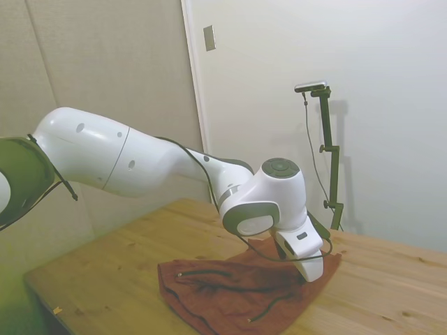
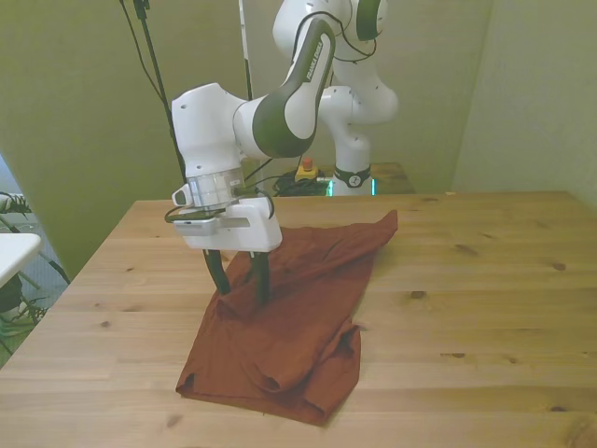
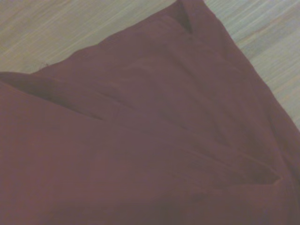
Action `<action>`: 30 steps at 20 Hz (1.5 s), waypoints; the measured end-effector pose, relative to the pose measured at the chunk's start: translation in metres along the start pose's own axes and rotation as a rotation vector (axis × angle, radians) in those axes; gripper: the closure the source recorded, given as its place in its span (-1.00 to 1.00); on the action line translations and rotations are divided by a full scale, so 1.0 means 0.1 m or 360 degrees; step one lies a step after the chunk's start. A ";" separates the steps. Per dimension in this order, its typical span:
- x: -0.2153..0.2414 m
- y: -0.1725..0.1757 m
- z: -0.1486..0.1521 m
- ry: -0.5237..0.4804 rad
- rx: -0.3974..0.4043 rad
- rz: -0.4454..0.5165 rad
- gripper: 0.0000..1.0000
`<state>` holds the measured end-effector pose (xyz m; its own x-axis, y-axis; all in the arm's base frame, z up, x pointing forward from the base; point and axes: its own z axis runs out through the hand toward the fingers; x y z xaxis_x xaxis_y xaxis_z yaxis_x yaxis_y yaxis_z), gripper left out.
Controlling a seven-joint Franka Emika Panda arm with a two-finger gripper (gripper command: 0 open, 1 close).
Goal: Unfold the shorts
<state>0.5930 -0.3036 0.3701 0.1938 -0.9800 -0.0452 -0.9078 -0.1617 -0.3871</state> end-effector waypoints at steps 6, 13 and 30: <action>0.01 0.02 0.03 -0.0002 -0.0006 -0.0006 1.00; 0.03 0.03 0.02 -0.0001 -0.0005 -0.0003 1.00; 0.03 -0.06 -0.06 -0.0021 0.0074 0.0036 1.00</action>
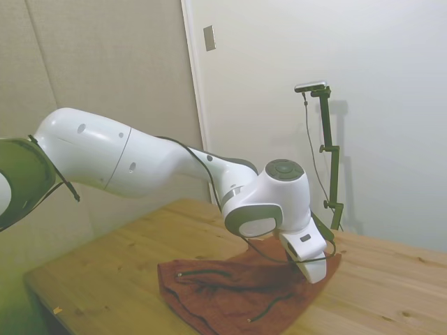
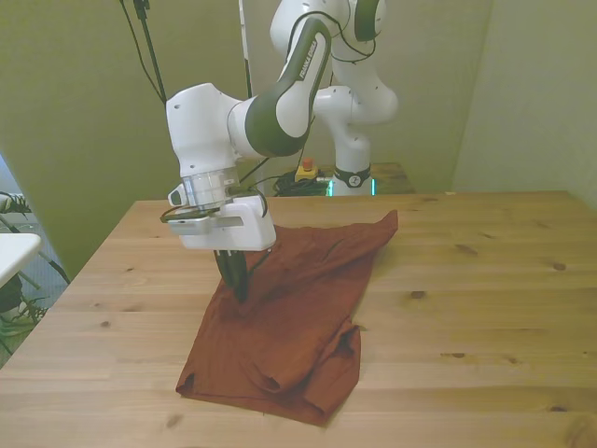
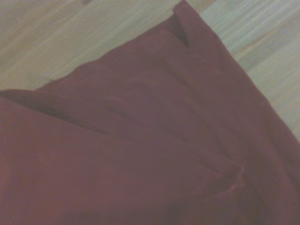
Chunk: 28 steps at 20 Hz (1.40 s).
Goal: Unfold the shorts
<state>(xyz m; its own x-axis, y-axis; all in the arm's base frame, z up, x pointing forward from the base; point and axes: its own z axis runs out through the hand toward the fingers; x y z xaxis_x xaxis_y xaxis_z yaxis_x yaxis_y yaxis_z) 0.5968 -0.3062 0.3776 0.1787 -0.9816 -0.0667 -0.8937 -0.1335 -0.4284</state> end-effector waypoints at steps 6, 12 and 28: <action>-0.48 -0.53 -0.03 -0.0071 0.0077 -0.0128 1.00; -1.44 -1.11 0.13 -0.0184 0.0112 -0.0281 1.00; -2.94 -1.52 0.80 -0.0375 0.0064 -0.0540 1.00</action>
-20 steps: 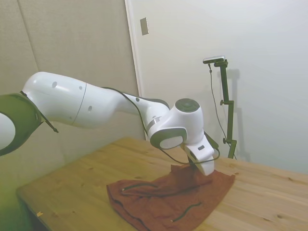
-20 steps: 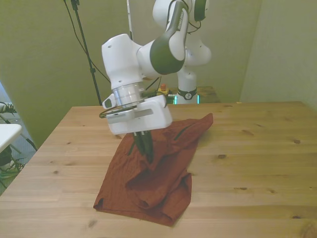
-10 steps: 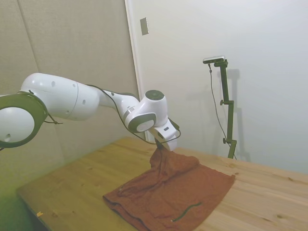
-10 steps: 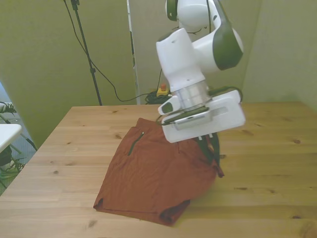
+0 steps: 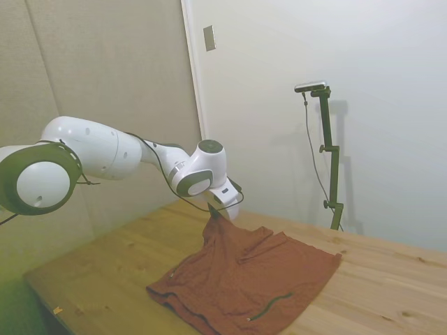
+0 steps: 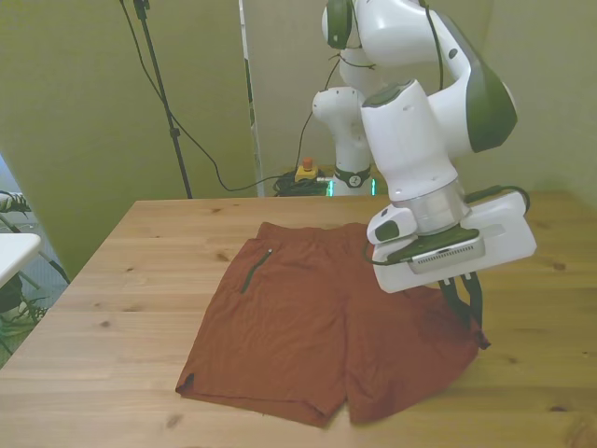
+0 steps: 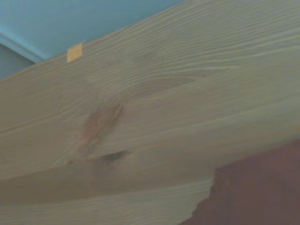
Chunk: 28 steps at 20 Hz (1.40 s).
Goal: Unfold the shorts
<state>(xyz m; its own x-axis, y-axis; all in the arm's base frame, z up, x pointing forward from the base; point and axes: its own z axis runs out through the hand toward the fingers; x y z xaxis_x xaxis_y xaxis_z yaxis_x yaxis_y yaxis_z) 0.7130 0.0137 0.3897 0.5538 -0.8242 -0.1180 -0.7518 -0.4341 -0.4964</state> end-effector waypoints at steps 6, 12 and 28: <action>-0.30 -0.11 0.35 -0.0048 -0.0037 -0.0086 -1.00; -0.42 -0.13 0.39 -0.0072 -0.0042 -0.0113 -1.00; -0.15 0.54 -0.55 0.0541 -0.0590 -0.0198 -1.00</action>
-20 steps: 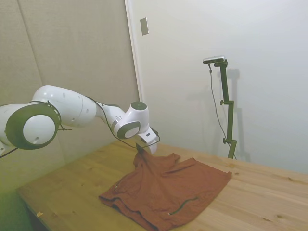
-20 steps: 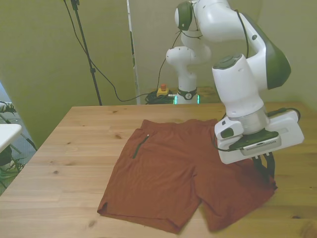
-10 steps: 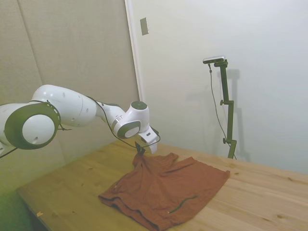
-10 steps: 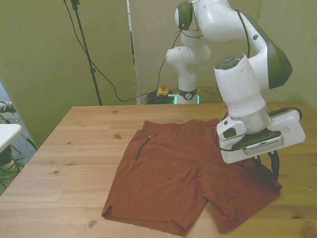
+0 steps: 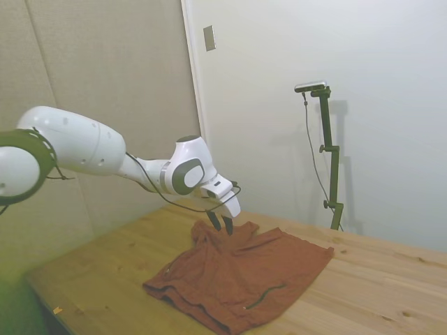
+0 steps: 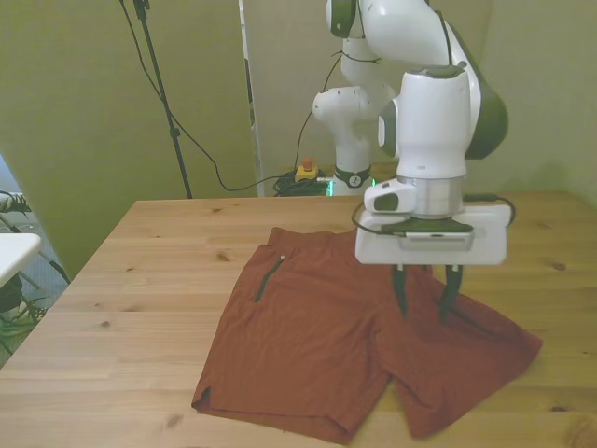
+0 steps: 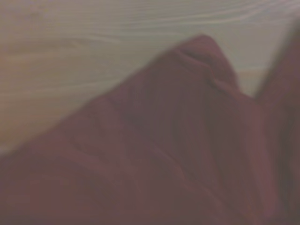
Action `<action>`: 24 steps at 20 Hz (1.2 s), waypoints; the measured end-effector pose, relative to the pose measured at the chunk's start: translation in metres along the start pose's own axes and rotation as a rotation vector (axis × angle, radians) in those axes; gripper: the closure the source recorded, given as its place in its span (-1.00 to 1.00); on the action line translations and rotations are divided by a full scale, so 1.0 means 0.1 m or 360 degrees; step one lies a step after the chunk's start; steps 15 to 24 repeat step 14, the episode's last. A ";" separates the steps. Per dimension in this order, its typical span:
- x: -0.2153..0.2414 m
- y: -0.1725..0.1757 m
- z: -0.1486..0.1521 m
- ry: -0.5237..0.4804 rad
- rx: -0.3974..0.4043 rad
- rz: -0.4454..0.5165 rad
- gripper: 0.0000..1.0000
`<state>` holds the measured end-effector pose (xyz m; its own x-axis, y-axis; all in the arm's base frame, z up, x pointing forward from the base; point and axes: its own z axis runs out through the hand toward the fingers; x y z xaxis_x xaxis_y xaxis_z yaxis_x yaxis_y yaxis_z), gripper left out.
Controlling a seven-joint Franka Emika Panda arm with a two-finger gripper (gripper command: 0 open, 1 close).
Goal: Unfold the shorts
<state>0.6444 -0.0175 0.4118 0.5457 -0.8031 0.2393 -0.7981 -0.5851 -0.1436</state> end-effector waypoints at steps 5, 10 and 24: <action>-0.26 0.74 -0.55 -0.0018 -0.0016 -0.0010 -1.00; -0.56 1.58 -0.83 -0.0075 0.0021 0.0022 -1.00; -1.06 1.96 -1.07 -0.0181 0.0091 -0.0042 -1.00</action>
